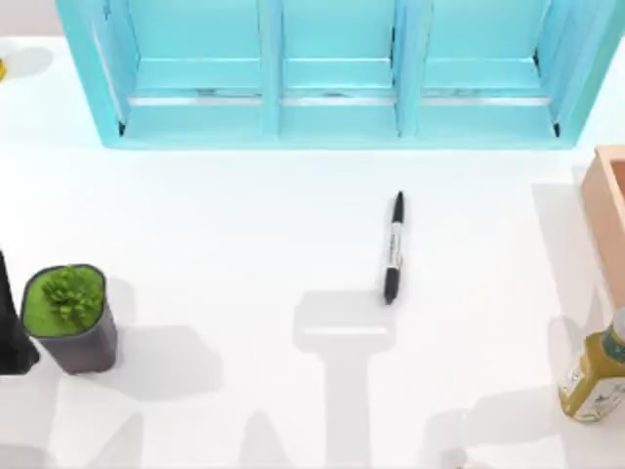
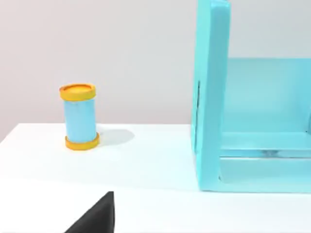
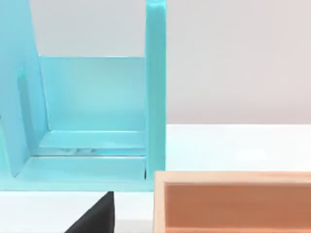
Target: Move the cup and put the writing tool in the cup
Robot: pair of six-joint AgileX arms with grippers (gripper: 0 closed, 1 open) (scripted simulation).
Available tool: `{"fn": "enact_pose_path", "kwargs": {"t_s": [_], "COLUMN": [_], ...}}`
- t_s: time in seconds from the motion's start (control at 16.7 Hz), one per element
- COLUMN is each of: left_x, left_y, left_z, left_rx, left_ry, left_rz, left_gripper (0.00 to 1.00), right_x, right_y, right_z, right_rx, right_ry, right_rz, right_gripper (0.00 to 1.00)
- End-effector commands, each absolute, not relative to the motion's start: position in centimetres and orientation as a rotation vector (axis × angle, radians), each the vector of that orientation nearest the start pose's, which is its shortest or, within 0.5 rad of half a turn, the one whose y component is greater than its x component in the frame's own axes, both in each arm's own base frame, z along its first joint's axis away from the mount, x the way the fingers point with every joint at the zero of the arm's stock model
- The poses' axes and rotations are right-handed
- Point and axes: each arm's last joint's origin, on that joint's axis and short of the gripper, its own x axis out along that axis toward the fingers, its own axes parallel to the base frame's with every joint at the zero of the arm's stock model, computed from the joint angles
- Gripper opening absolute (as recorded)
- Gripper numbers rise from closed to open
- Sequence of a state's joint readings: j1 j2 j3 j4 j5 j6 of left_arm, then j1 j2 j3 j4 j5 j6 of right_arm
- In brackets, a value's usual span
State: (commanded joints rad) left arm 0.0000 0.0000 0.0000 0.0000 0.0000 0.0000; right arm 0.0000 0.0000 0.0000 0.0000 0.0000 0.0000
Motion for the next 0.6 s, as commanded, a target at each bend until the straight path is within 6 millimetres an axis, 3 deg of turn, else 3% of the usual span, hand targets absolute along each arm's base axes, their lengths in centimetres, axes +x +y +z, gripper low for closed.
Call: {"fn": "enact_pose_path", "kwargs": {"t_s": [0.3, 0.6], "left_x": [10.6, 10.6], "left_y": [-0.1, -0.1], "left_z": [16.0, 16.0], "left_rx": [0.000, 0.000], "left_ry": [0.000, 0.000], "left_rz": [0.000, 0.000], "left_gripper": [1.00, 1.00], "right_x": [10.7, 11.9], "right_y": [-0.2, -1.0], "right_z": [16.8, 20.6], "right_rx": [-0.012, -0.058], "right_ry": [0.056, 0.305], "right_rz": [-0.012, -0.063], "right_gripper": [1.00, 1.00]}}
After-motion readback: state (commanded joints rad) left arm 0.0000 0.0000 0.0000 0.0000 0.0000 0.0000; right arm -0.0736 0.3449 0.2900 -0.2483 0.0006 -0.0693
